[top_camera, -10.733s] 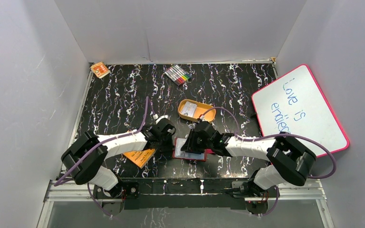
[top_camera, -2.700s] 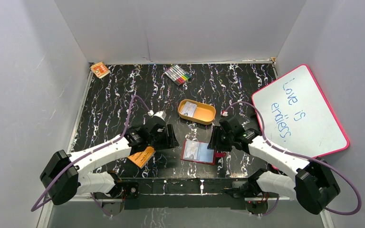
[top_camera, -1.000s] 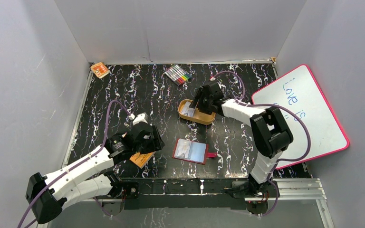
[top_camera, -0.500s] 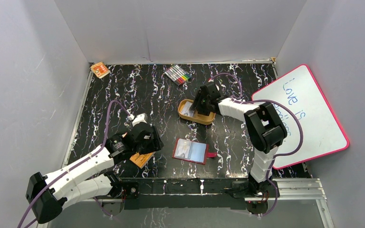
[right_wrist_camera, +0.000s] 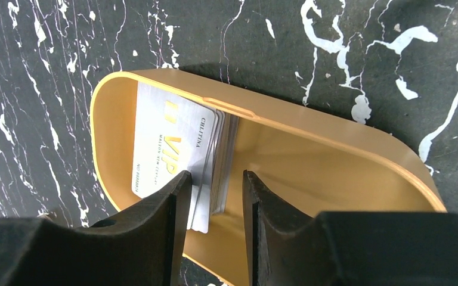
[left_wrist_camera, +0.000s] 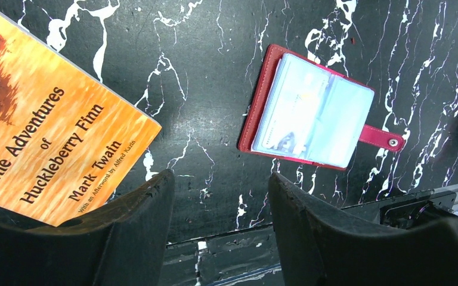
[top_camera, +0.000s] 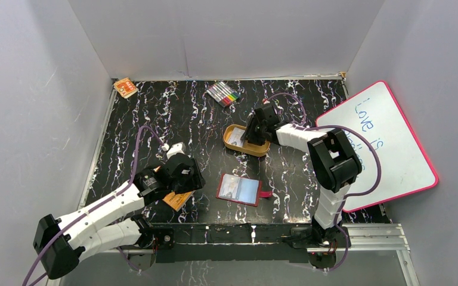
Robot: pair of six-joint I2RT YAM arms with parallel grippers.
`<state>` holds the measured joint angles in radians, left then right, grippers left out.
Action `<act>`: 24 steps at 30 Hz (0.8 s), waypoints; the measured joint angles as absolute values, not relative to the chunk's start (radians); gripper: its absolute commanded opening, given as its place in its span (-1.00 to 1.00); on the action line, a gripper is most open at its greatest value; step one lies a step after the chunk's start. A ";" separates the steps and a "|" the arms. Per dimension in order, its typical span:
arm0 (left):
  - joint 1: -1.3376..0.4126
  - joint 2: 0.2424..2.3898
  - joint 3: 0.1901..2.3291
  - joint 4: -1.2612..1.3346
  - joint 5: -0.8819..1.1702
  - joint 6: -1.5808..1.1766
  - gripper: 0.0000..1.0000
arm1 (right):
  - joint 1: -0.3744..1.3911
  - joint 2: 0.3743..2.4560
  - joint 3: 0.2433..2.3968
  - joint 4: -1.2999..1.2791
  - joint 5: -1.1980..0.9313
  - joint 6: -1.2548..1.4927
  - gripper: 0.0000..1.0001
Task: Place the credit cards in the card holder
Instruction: Pick up the credit card from the storage box.
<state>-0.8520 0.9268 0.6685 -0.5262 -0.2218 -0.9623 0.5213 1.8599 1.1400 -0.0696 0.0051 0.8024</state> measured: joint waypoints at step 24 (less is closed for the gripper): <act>-0.852 0.940 0.668 -0.525 -0.221 -0.973 0.14 | 0.512 1.860 1.124 -0.013 -0.079 0.811 -0.06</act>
